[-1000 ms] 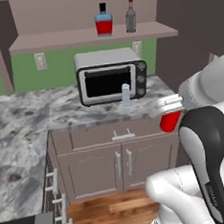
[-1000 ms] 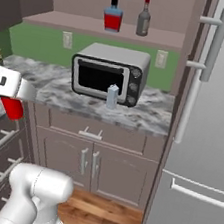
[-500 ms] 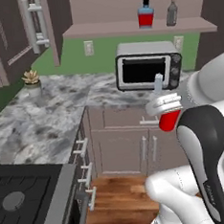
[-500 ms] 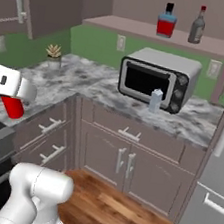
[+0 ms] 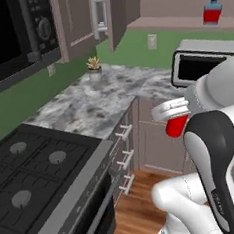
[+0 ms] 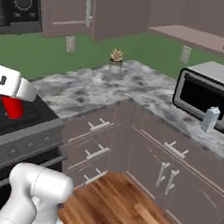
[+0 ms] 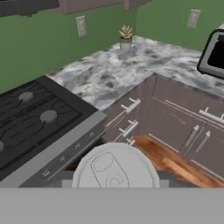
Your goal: Sort all alcoholic drinks to one cabinet, and non-alcoholic drinks to the other.
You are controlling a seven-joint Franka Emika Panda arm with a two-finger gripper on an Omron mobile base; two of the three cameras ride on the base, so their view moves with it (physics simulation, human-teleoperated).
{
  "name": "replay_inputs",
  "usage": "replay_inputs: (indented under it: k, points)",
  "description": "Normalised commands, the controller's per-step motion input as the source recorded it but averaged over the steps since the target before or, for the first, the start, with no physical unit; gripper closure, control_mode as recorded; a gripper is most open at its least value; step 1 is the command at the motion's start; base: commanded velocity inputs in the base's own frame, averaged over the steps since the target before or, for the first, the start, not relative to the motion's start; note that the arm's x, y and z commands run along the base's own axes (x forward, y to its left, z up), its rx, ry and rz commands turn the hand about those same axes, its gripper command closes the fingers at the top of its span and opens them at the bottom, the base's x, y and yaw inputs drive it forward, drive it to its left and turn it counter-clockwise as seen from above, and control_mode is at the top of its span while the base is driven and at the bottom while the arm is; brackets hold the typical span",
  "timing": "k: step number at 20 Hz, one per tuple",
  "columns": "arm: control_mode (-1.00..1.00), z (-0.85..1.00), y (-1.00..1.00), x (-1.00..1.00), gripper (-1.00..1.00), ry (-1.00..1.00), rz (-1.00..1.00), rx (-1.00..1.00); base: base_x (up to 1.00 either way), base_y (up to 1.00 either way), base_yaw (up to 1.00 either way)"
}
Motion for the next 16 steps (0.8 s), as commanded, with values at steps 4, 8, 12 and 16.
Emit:
replay_inputs:
  k: [4, 8, 12, 16]
  points:
    - [1.00, 0.00, 0.00, 0.00, 1.00, 0.00, 0.00, 0.00, -0.40, -0.04, 0.65]
    - [1.00, 0.00, 0.00, 0.00, 1.00, 0.00, 0.00, 0.00, -0.40, -0.04, 0.71]
    - [1.00, 0.00, 0.00, 0.00, 1.00, 0.00, 0.00, 0.00, -0.39, -0.03, 0.77]
    - [1.00, 0.00, 0.00, 0.00, 1.00, 0.00, 0.00, 0.00, -0.27, 0.00, 0.79]
